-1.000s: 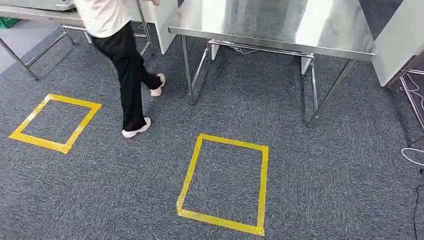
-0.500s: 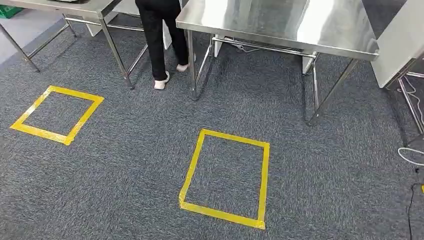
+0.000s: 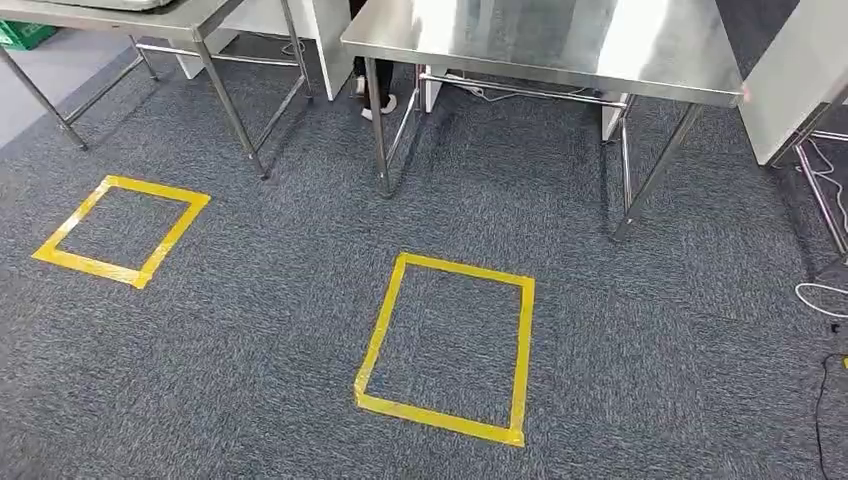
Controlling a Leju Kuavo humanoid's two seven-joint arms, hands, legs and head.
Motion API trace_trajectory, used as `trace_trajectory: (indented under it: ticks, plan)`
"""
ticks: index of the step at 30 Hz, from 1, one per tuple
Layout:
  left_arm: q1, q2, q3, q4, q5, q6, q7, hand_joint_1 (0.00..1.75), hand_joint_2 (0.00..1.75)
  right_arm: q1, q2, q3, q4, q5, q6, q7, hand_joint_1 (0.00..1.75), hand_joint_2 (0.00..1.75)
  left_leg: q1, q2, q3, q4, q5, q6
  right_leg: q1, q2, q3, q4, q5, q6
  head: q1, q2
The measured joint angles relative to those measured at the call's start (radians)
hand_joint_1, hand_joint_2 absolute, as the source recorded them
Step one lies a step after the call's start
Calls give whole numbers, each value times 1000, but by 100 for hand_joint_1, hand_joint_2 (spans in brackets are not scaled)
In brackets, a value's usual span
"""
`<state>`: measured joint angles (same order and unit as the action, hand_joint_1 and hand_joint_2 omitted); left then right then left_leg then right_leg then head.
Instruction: Take the parts from the cabinet and place them on the table.
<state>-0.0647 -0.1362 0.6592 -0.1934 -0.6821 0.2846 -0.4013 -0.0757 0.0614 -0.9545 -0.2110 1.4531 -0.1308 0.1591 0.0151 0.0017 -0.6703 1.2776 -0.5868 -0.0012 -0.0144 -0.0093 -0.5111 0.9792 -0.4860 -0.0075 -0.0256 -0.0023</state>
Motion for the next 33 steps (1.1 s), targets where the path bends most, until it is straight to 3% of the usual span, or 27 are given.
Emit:
trace_trajectory:
  ticks: [2,3,4,7,8,9,10,12,13,14,15,17,18,19,20,22,23,24,25,27,28,29,30,31,32,33]
  plan:
    - [-1,2,0,0,-3,0,-1,0,0,2,3,0,0,7,1,-2,0,0,0,8,97,-167,79,7,0,-8,3,3,0,1,0,0]
    - [-3,2,0,0,-5,0,-2,0,0,1,3,0,0,12,2,-2,0,0,-1,42,139,-242,100,13,4,-11,4,4,0,1,0,0]
    - [-7,2,0,0,-8,-1,-2,0,0,2,3,0,0,13,2,-2,0,0,-10,59,148,-273,91,13,18,-16,1,10,-3,5,0,0]
    - [-5,2,0,0,-10,-2,-3,0,0,1,3,0,0,16,3,-2,0,0,-14,32,131,-271,97,28,17,-38,-8,5,5,19,2,0]
    - [-3,2,0,0,-11,-2,-3,0,0,1,3,1,0,16,5,-2,0,0,-10,26,132,-281,106,41,23,-43,-10,9,2,27,2,0]
    - [-3,1,0,0,-11,-2,-3,0,0,1,1,1,0,16,6,-2,0,0,-7,24,130,-283,112,49,14,-29,-22,30,-15,30,1,0]
    - [-4,2,0,0,-12,-2,-3,0,0,1,1,1,0,16,6,-2,0,0,-7,16,124,-283,117,56,15,-13,-43,74,-47,25,7,0]
    - [-5,2,0,0,-15,-3,-3,0,0,2,3,1,0,19,6,0,0,0,-9,3,112,-283,124,63,11,-2,-115,240,-127,16,6,0]
    - [-5,2,0,0,-15,-4,-2,0,0,2,3,1,0,19,6,1,0,0,-10,-4,106,-282,127,63,11,-1,-144,309,-150,18,8,0]
    - [-3,2,0,0,-15,-5,-1,0,0,2,3,1,0,20,6,1,0,0,-10,-11,103,-282,131,61,11,0,-152,335,-153,25,6,0]
    - [-1,2,0,0,-15,-7,-1,0,0,2,2,1,0,20,6,2,0,0,-10,-19,100,-282,133,60,11,1,-133,305,-137,34,7,0]
    - [-1,0,0,0,-15,-8,-1,0,0,2,0,1,0,20,6,2,0,0,-10,-39,99,-281,139,54,7,11,-37,135,-71,52,7,0]
    - [-2,0,0,0,-15,-8,0,0,0,2,0,1,0,21,6,2,0,0,-10,-46,99,-280,141,50,1,43,16,39,-42,56,8,0]
    - [-3,0,0,0,-15,-8,0,0,0,1,0,1,0,21,6,2,0,0,-18,-53,96,-275,142,44,3,66,24,2,-42,49,8,0]
    - [-3,1,0,0,-15,-8,1,0,0,1,1,2,0,22,6,2,0,0,-19,-61,93,-275,143,40,5,53,22,2,-36,39,6,0]
    - [-2,1,0,0,-15,-8,3,0,0,2,1,3,0,22,6,3,0,0,-15,-71,90,-277,150,29,12,42,21,6,-34,31,7,0]
    - [-1,1,0,0,-15,-8,3,0,0,2,3,3,0,22,6,5,0,0,-14,-77,86,-276,153,23,6,32,22,2,-28,22,6,0]
    - [0,2,0,0,-15,-8,4,0,0,-1,3,5,0,23,6,5,0,0,-10,-53,78,-258,138,20,-4,21,29,-1,-21,13,6,0]
    - [0,2,0,0,-15,-8,5,0,0,-1,3,5,0,24,6,5,0,0,-11,-29,61,-221,102,16,-3,17,24,0,-18,3,3,0]
    - [-2,0,0,0,-15,-8,7,0,0,3,3,5,0,25,7,5,0,0,-8,-16,-6,-64,13,7,2,-5,19,0,-16,-3,0,0]
    - [-1,0,0,0,-16,-8,7,0,0,5,2,5,0,26,8,5,0,0,-5,-15,-37,7,-14,3,4,-16,16,0,-16,-3,-1,0]
    - [0,0,0,0,-16,-8,9,0,0,5,2,5,0,28,8,5,0,0,-3,-14,-51,44,-20,1,5,-26,14,1,-16,-3,0,0]
    - [2,0,0,0,-16,-8,9,0,0,5,2,5,0,28,8,5,0,0,-2,-11,-41,33,-5,0,5,-35,10,1,-16,-2,-1,0]
    - [3,0,0,0,-15,-7,11,0,0,5,2,5,0,29,8,5,0,0,-2,-5,-4,-28,32,1,5,-45,9,1,-16,-2,-1,0]
    - [4,0,0,0,-15,-7,11,0,0,4,3,5,0,30,8,5,0,0,-1,5,49,-121,74,2,5,-54,9,1,-17,-2,-1,0]
    - [3,1,0,0,-15,-7,11,0,0,2,4,6,0,31,8,5,0,0,-1,27,102,-213,104,5,5,-61,12,1,-17,-2,-1,0]
